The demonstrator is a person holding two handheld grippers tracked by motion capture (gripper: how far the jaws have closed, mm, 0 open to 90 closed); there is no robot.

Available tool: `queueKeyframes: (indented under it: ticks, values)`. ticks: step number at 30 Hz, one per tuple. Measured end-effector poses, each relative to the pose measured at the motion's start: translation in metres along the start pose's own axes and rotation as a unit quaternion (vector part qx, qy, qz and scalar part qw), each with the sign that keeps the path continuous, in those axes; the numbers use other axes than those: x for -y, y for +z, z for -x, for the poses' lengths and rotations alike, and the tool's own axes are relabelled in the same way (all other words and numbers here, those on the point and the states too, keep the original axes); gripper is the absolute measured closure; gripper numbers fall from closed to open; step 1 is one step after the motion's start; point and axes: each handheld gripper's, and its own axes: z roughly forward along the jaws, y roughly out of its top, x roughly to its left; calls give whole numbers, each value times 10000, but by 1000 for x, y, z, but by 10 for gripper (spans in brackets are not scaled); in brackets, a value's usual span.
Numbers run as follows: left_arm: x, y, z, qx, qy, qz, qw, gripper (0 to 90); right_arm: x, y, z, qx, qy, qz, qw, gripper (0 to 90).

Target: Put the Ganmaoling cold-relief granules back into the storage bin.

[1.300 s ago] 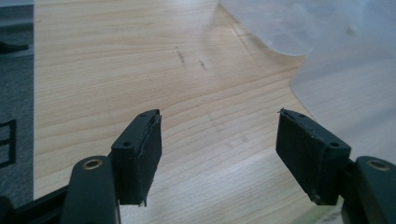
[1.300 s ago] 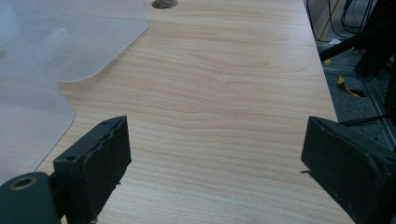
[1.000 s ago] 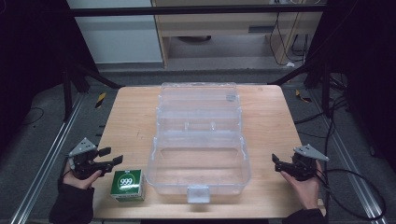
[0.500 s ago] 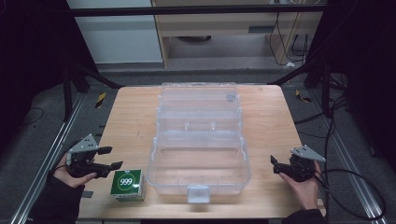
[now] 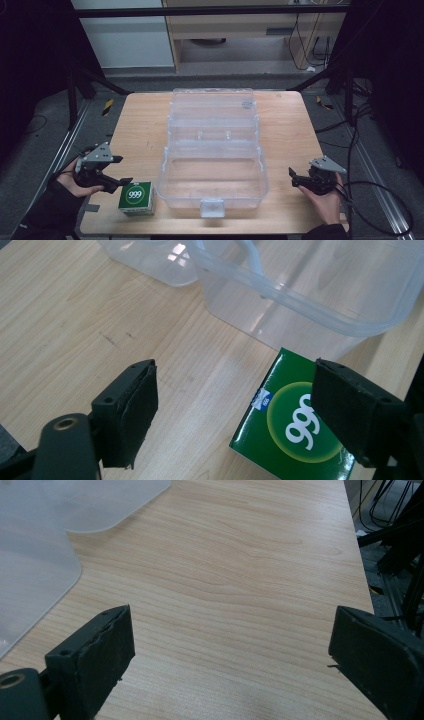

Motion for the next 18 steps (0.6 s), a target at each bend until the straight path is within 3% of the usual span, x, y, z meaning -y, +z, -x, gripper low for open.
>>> queueKeyframes:
  ticks: [10, 18]
  values:
    - [-5, 0, 6, 163, 449, -377, 9981, 141, 1, 0, 0, 1, -61, -24, 10000, 43]
    - [-6, 5, 12, 308, 797, -667, 9941, 117, 1, 1, -1, -8, -98, -72, 9999, 37]
